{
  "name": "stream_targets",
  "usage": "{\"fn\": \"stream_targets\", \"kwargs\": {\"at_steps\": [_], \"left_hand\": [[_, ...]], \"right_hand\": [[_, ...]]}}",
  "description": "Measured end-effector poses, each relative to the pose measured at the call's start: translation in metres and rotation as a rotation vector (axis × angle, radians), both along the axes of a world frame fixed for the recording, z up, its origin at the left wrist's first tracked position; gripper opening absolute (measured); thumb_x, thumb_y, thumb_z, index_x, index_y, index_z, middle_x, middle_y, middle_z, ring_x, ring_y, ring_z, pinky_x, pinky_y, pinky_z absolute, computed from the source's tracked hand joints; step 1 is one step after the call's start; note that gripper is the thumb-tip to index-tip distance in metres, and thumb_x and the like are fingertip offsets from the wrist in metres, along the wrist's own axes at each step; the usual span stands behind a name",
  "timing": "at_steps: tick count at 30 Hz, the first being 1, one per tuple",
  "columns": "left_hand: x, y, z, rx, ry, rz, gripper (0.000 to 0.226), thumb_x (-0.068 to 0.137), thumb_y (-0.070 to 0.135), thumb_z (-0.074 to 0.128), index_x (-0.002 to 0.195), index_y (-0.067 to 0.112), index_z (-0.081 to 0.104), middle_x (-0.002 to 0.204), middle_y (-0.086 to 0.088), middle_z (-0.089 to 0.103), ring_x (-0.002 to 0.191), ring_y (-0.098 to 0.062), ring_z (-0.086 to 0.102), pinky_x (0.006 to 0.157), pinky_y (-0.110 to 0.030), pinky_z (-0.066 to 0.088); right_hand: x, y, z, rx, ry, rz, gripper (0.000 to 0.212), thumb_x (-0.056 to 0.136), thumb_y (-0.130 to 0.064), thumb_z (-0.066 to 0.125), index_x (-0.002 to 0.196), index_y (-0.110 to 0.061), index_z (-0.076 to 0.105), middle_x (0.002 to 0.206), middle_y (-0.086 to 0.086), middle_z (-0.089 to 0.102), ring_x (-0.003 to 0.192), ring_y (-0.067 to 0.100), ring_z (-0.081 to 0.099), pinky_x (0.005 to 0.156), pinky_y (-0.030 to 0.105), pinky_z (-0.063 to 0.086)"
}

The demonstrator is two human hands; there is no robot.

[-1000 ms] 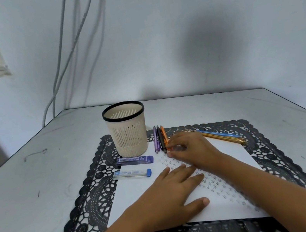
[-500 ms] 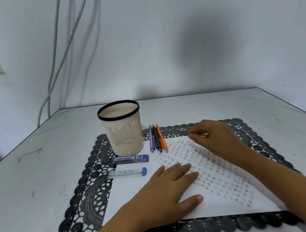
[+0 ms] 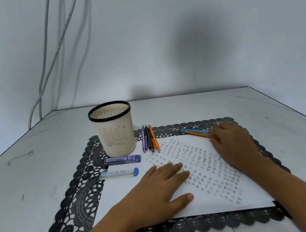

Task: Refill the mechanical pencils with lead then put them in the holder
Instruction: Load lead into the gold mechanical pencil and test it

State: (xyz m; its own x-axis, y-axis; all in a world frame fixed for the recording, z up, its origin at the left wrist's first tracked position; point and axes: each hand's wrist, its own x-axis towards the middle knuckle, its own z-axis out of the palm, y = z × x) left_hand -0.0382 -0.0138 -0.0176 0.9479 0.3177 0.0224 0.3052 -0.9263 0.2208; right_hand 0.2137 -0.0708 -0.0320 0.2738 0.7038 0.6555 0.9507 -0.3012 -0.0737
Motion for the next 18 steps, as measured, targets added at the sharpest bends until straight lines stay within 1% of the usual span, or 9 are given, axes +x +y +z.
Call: {"fn": "stream_targets", "kwargs": {"at_steps": [3, 7, 10, 12, 15, 17, 18], "left_hand": [[0.000, 0.000, 0.000, 0.003, 0.000, -0.001, 0.057, 0.092, 0.058, 0.027, 0.144, 0.038, 0.014, 0.154, 0.014, 0.004, 0.140, -0.001, -0.002, 0.113, -0.025, -0.005], [0.000, -0.001, 0.002, 0.012, -0.004, 0.000, 0.057, 0.092, 0.057, 0.029, 0.143, 0.037, 0.016, 0.154, 0.014, 0.006, 0.140, 0.000, -0.001, 0.112, -0.025, -0.004], [0.000, -0.002, 0.002, 0.012, -0.030, 0.011, 0.054, 0.092, 0.055, 0.030, 0.143, 0.037, 0.018, 0.154, 0.015, 0.009, 0.139, 0.000, 0.002, 0.113, -0.024, -0.002], [0.000, -0.003, 0.004, 0.019, -0.060, 0.016, 0.053, 0.093, 0.054, 0.031, 0.142, 0.037, 0.021, 0.153, 0.014, 0.013, 0.138, 0.000, 0.007, 0.111, -0.021, 0.001], [0.001, -0.005, 0.007, 0.018, -0.139, 0.035, 0.053, 0.093, 0.051, 0.033, 0.142, 0.034, 0.024, 0.151, 0.013, 0.020, 0.135, -0.001, 0.016, 0.107, -0.015, 0.009], [0.000, -0.006, 0.008, 0.017, -0.197, 0.070, 0.055, 0.093, 0.051, 0.035, 0.143, 0.031, 0.025, 0.151, 0.010, 0.019, 0.136, -0.004, 0.017, 0.108, -0.016, 0.013], [0.000, -0.005, 0.008, 0.048, -0.229, 0.087, 0.056, 0.092, 0.052, 0.035, 0.143, 0.028, 0.026, 0.151, 0.007, 0.019, 0.137, -0.007, 0.018, 0.110, -0.020, 0.016]], "right_hand": [[0.001, 0.003, -0.001, -0.020, 0.013, -0.015, 0.012, 0.077, -0.011, 0.071, 0.089, -0.008, 0.073, 0.078, 0.011, 0.067, 0.070, 0.026, 0.057, 0.063, 0.039, 0.048], [0.001, 0.004, -0.002, -0.028, 0.068, -0.022, 0.009, 0.082, -0.014, 0.067, 0.088, -0.008, 0.070, 0.083, 0.010, 0.066, 0.077, 0.025, 0.055, 0.068, 0.037, 0.047], [-0.001, 0.004, 0.000, -0.063, 0.097, -0.016, 0.008, 0.085, -0.015, 0.063, 0.086, -0.009, 0.068, 0.081, 0.008, 0.066, 0.074, 0.018, 0.050, 0.068, 0.032, 0.044], [-0.003, 0.003, 0.001, -0.061, 0.089, -0.010, 0.007, 0.084, -0.016, 0.063, 0.085, -0.011, 0.067, 0.079, 0.006, 0.067, 0.072, 0.014, 0.046, 0.069, 0.031, 0.042], [-0.010, -0.001, 0.005, -0.036, 0.091, 0.000, 0.005, 0.083, -0.018, 0.064, 0.087, -0.016, 0.067, 0.082, 0.000, 0.067, 0.076, 0.012, 0.046, 0.077, 0.036, 0.040], [-0.016, -0.005, 0.011, -0.011, 0.140, 0.077, 0.006, 0.081, -0.017, 0.066, 0.087, -0.018, 0.066, 0.082, -0.006, 0.067, 0.076, 0.010, 0.052, 0.081, 0.042, 0.045], [-0.020, -0.006, 0.015, -0.018, 0.177, 0.146, 0.007, 0.080, -0.017, 0.067, 0.087, -0.019, 0.066, 0.081, -0.010, 0.064, 0.074, 0.008, 0.055, 0.081, 0.045, 0.048]]}}
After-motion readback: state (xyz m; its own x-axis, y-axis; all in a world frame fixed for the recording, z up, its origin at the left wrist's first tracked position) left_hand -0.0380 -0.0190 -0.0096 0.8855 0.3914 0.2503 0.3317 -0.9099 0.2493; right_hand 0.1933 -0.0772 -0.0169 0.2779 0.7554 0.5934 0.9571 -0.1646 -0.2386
